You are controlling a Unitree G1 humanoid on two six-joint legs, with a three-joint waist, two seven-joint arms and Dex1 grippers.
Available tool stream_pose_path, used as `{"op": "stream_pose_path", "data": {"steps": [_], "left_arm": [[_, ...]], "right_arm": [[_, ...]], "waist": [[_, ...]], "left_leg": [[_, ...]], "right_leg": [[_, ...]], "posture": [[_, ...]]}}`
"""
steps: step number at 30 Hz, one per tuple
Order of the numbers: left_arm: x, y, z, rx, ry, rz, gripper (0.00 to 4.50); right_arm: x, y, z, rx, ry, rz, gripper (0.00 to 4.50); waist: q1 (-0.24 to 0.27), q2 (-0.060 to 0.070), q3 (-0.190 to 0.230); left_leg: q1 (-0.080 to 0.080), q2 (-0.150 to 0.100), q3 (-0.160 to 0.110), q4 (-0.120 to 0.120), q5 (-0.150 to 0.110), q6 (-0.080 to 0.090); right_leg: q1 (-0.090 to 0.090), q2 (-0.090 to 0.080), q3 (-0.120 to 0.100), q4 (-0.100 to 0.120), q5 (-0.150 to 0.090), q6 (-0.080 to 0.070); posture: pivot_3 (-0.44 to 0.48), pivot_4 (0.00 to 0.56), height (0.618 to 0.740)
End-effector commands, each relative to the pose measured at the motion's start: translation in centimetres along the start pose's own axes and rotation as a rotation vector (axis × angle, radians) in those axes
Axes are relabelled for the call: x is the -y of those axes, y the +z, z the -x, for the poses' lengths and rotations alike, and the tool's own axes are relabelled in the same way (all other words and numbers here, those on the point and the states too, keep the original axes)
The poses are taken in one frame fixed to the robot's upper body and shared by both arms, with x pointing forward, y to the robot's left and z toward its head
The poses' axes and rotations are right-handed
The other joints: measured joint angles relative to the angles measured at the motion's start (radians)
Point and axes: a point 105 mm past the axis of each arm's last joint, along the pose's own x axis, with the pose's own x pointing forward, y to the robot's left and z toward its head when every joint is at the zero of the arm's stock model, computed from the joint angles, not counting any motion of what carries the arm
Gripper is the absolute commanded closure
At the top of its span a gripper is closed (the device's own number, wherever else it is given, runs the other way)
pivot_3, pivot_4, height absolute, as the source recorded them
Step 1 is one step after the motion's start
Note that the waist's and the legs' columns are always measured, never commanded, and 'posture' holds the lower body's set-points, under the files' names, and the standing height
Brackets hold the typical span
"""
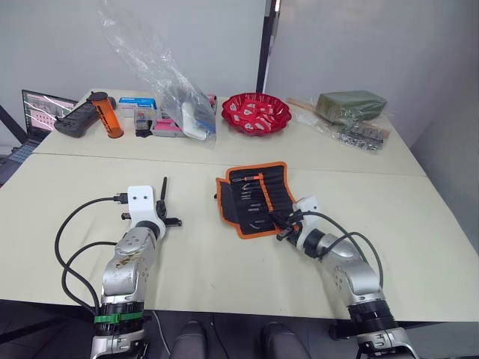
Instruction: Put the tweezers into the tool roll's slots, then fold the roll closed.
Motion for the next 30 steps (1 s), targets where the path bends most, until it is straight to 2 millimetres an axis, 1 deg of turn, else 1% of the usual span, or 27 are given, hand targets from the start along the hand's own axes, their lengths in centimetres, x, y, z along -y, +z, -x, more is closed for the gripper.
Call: {"op": "stream_pose_path", "data": {"steps": [1, 2, 4, 5, 8, 10, 11, 12, 14, 16, 19, 21, 24, 27, 30], "left_arm": [[-1.0, 3.3, 0.1, 0.135, 0.008, -0.052, 4.48], [-1.2, 4.2, 0.2, 0.173, 0.004, -0.064, 4.48], [-1.3, 5.5, 0.4, 0.220, -0.011, -0.089, 4.48], [-1.0, 6.6, 0.6, 0.256, -0.049, -0.113, 4.48], [0.1, 8.8, 0.9, 0.316, -0.156, -0.171, 4.48], [2.1, 10.3, 1.5, 0.345, -0.320, -0.243, 4.48], [3.1, 10.8, 1.8, 0.347, -0.398, -0.277, 4.48], [3.6, 11.0, 2.0, 0.346, -0.449, -0.299, 4.48], [5.5, 11.5, 2.8, 0.331, -0.609, -0.365, 4.48], [6.8, 11.6, 3.4, 0.305, -0.727, -0.438, 4.48], [9.7, 11.5, 4.6, 0.253, -0.947, -0.588, 4.48], [10.7, 11.1, 4.8, 0.213, -1.025, -0.645, 4.48], [12.3, 10.0, 4.8, 0.129, -1.136, -0.738, 4.48], [13.2, 9.1, 4.5, 0.073, -1.199, -0.807, 4.48], [13.6, 8.5, 3.6, 0.012, -1.191, -0.872, 4.48]], "right_arm": [[0.4, -2.5, 0.6, -0.097, -0.029, -0.025, 4.50], [0.4, -2.5, 0.7, -0.097, -0.029, -0.026, 4.50], [0.4, -2.5, 0.7, -0.098, -0.030, -0.027, 4.50], [0.4, -2.5, 0.7, -0.098, -0.031, -0.027, 4.50], [0.4, -2.6, 0.7, -0.098, -0.033, -0.029, 4.50], [0.4, -2.6, 0.8, -0.098, -0.035, -0.030, 4.50], [0.4, -2.6, 0.8, -0.098, -0.037, -0.031, 4.50], [0.4, -2.6, 0.9, -0.098, -0.038, -0.031, 4.50], [0.4, -2.7, 1.0, -0.099, -0.044, -0.030, 4.50], [0.4, -2.7, 1.2, -0.100, -0.050, -0.031, 4.50], [0.3, -2.9, 1.9, -0.099, -0.072, -0.032, 4.50], [0.3, -3.0, 2.4, -0.101, -0.085, -0.034, 4.50], [0.2, -3.4, 3.2, -0.104, -0.109, -0.043, 4.50], [0.0, -3.5, 3.6, -0.103, -0.133, -0.054, 4.50], [-0.3, -3.5, 3.8, -0.092, -0.155, -0.066, 4.50]], "waist": [[-0.001, 0.000, 0.000], [0.000, 0.000, 0.000], [0.000, 0.000, 0.000], [0.000, 0.000, 0.000], [0.000, 0.000, 0.000], [0.001, 0.000, 0.001], [0.001, 0.001, 0.001], [0.001, 0.001, 0.001], [0.000, 0.001, 0.001], [0.000, 0.002, 0.001], [0.003, 0.002, 0.002], [0.004, 0.002, 0.002], [0.006, 0.002, 0.002], [0.002, 0.002, 0.002], [0.001, 0.002, 0.002]], "left_leg": [[-0.001, 0.000, 0.000, 0.000, 0.000, 0.000], [-0.003, 0.000, 0.000, 0.000, 0.001, 0.002], [-0.006, 0.000, 0.000, -0.001, 0.002, 0.004], [-0.006, 0.000, 0.000, -0.001, 0.003, 0.004], [-0.006, 0.000, 0.000, -0.001, 0.002, 0.003], [-0.006, 0.000, 0.000, -0.001, 0.001, 0.002], [-0.006, 0.000, 0.000, -0.001, 0.001, 0.002], [-0.006, 0.000, 0.000, -0.001, 0.001, 0.001], [-0.006, 0.000, 0.000, -0.001, 0.001, 0.001], [-0.006, 0.000, 0.000, -0.002, 0.001, 0.002], [-0.007, 0.000, 0.000, -0.003, 0.002, 0.003], [-0.007, 0.000, 0.000, -0.004, 0.003, 0.004], [-0.007, 0.000, 0.000, -0.006, 0.004, 0.006], [-0.007, 0.000, 0.000, -0.008, 0.004, 0.007], [-0.007, 0.000, 0.000, -0.008, 0.004, 0.007]], "right_leg": [[0.000, 0.000, 0.000, 0.000, 0.000, 0.000], [0.000, 0.000, 0.000, 0.000, 0.000, 0.001], [-0.001, 0.000, 0.000, 0.001, 0.004, 0.006], [-0.001, 0.000, 0.000, 0.001, 0.004, 0.007], [-0.001, 0.000, 0.000, 0.000, 0.004, 0.006], [-0.001, 0.000, 0.000, 0.000, 0.004, 0.006], [-0.001, 0.000, 0.000, 0.000, 0.003, 0.005], [-0.002, 0.000, -0.001, 0.000, 0.002, 0.004], [-0.001, 0.000, 0.000, -0.001, 0.001, 0.000], [-0.001, 0.000, 0.000, -0.001, 0.001, 0.000], [-0.002, 0.000, -0.001, -0.001, 0.000, 0.001], [-0.002, 0.000, -0.001, -0.002, 0.000, 0.001], [-0.002, 0.000, 0.000, -0.003, 0.000, 0.002], [-0.003, 0.000, -0.001, -0.002, -0.001, 0.003], [-0.004, 0.000, -0.001, -0.002, 0.001, 0.006]], "posture": [[0.000, 0.150, 0.729], [0.000, 0.150, 0.729], [0.000, 0.150, 0.729], [0.000, 0.150, 0.729], [0.000, 0.150, 0.729], [0.000, 0.150, 0.729], [0.000, 0.150, 0.729], [0.000, 0.150, 0.729], [0.000, 0.150, 0.729], [0.000, 0.150, 0.729], [0.000, 0.150, 0.729], [0.000, 0.150, 0.729], [0.000, 0.150, 0.729], [0.000, 0.150, 0.729], [0.000, 0.150, 0.729]]}}
